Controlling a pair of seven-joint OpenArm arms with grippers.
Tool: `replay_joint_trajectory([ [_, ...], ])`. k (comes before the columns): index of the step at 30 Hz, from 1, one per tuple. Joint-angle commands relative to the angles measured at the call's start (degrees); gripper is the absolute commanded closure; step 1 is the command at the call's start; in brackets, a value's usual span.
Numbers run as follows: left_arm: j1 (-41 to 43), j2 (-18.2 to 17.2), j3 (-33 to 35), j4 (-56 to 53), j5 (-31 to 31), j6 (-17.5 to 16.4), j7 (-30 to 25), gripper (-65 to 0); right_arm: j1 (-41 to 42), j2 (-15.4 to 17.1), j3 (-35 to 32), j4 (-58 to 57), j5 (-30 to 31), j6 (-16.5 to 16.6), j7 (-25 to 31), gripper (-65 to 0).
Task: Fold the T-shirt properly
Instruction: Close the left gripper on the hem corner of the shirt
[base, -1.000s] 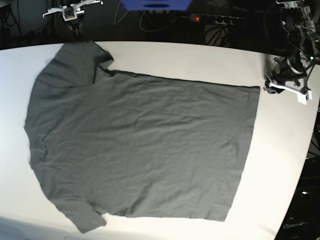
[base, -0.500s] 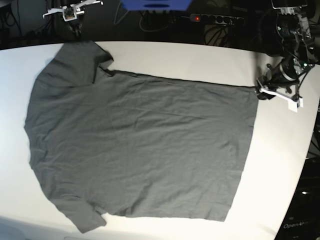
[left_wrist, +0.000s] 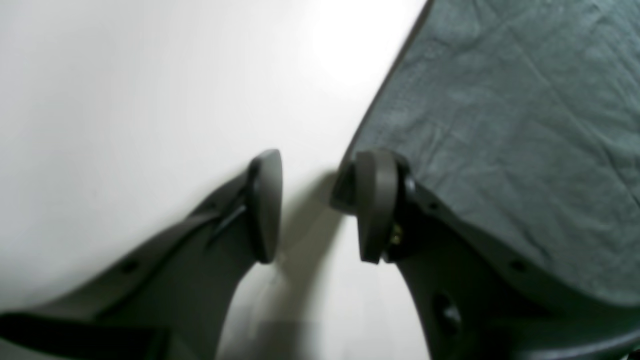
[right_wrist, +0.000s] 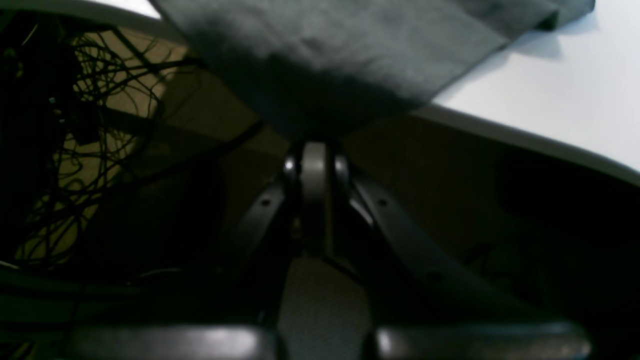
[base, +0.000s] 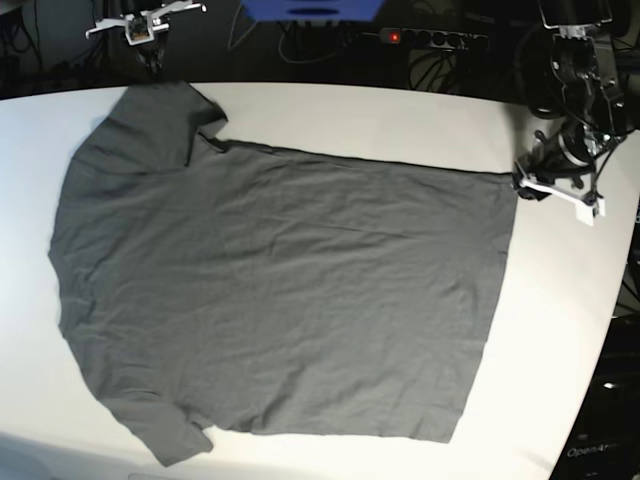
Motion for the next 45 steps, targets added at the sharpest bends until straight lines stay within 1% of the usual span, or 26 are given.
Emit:
replay_joint_trajectory([
  [1, -0.2, -0.71, -0.13, 0.52, 0.17, -0.1, 0.14, -24.3, -0.74, 0.39, 0.23, 0.46, 0.46, -0.23, 1.59, -1.3],
  [3, -0.2, -0.71, 0.4, 0.7, -0.01, -0.71, 0.14, -24.3, -0.74, 0.39, 0.23, 0.46, 0.46, -0.23, 1.59, -1.3],
  [5, -0.64, -0.71, 1.54, 0.61, 0.17, -2.73, 0.05, -24.3, -0.65, 0.39, 0.23, 0.46, 0.46, -0.23, 1.59, -1.3],
  [7, -1.52, -0.35, 1.63, 0.35, 0.26, -3.61, 0.05, -24.3, -0.65, 0.39, 0.23, 0.46, 0.46, -0.23, 1.59, -1.3],
  [10, -1.69, 0.52, 1.63, 0.0, 0.26, -3.61, 0.14, -24.3, -0.65, 0.92, 0.23, 0.46, 0.46, -0.23, 1.59, -1.3],
  [18, -1.78, 0.52, 1.63, -0.97, 0.17, -3.7, 0.14, -24.3, 0.06, 1.18, 0.32, 0.46, 0.55, -0.23, 1.41, -1.5],
  [22, -2.4, 0.52, 1.63, -3.52, -0.36, -3.88, 0.14, -24.3, 0.06, 1.18, 0.32, 0.54, 0.55, -0.23, -0.08, -1.3],
  [23, -2.57, 0.52, 1.63, -4.05, -0.1, -4.41, 0.14, -24.3, 0.06, 1.18, 0.32, 0.54, 0.55, -0.23, -0.08, -1.3],
  [25, -2.57, 0.52, 1.63, -4.93, 0.08, -7.04, 0.14, -24.3, 0.06, 1.18, 0.32, 0.63, 0.55, -0.23, -0.08, -1.3],
  [27, -2.57, 0.52, 1.36, -5.72, 0.17, -8.71, 0.14, -23.9, 0.06, 1.18, 0.32, 0.63, 0.55, -0.23, -0.08, -1.3],
  [31, -2.57, 0.52, 1.45, -6.95, 0.17, -9.24, 0.14, -23.6, 0.06, 1.18, 0.32, 0.63, 0.55, -0.23, -0.08, -1.3],
  [33, -2.57, 0.52, 1.45, -6.95, 0.17, -9.24, 0.14, -21.3, 0.06, 1.18, 0.32, 0.63, 0.55, -0.23, -0.08, -1.3],
  [38, -2.57, 0.61, 1.54, -7.04, 0.17, -9.33, 0.14, -9.2, 0.06, 1.18, 0.32, 0.63, 0.55, -0.23, -0.08, -1.5],
  [39, -2.57, 0.61, 1.54, -7.04, 0.17, -9.33, 0.14, -7.9, 0.06, 1.18, 0.32, 0.63, 0.55, -0.23, -0.08, -1.5],
  [45, -2.4, 0.61, 1.54, -6.77, -0.27, -9.42, 0.14, -7.0, 0.06, 1.18, 0.32, 0.63, 0.55, -0.23, -0.08, -1.5],
])
